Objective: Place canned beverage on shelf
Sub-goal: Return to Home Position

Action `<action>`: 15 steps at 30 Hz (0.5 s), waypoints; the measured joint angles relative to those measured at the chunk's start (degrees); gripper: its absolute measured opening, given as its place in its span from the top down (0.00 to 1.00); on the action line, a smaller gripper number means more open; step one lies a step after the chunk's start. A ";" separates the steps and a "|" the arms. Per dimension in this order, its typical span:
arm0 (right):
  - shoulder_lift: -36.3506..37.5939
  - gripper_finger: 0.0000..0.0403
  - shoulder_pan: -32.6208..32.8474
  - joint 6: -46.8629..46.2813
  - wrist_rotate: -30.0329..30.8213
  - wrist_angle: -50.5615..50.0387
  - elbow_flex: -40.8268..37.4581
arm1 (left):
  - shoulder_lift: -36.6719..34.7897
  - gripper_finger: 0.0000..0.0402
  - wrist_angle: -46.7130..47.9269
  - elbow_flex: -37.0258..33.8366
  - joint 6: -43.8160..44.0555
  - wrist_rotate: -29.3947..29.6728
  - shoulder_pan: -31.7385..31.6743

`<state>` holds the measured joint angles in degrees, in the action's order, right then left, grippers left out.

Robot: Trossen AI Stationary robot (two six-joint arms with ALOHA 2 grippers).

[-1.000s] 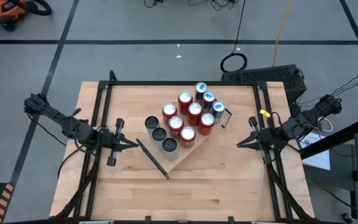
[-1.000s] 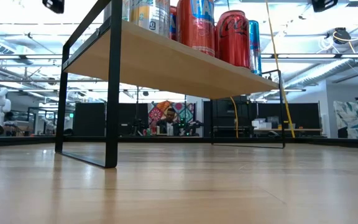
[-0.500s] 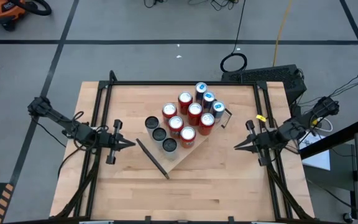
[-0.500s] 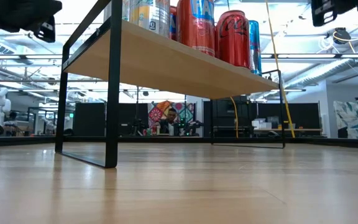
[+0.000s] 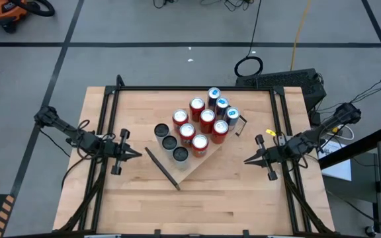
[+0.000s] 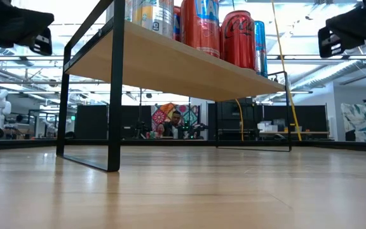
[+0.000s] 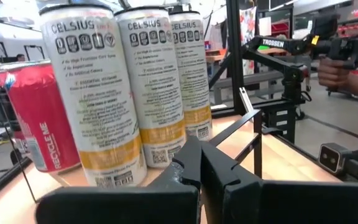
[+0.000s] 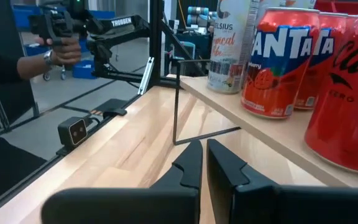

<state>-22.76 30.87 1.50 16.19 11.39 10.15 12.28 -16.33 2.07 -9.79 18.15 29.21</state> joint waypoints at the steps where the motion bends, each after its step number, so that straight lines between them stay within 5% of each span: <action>1: 0.00 1.00 0.00 -0.16 -0.01 0.75 -0.50 | -0.34 1.00 0.35 -0.16 0.22 -0.02 0.00; 15: 0.00 1.00 0.00 -1.43 -0.04 1.29 -2.09 | -0.79 1.00 3.26 -0.74 3.09 -3.15 0.00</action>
<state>-22.76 30.87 0.08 16.14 12.69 8.05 11.49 -13.07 1.32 -6.70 15.00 29.21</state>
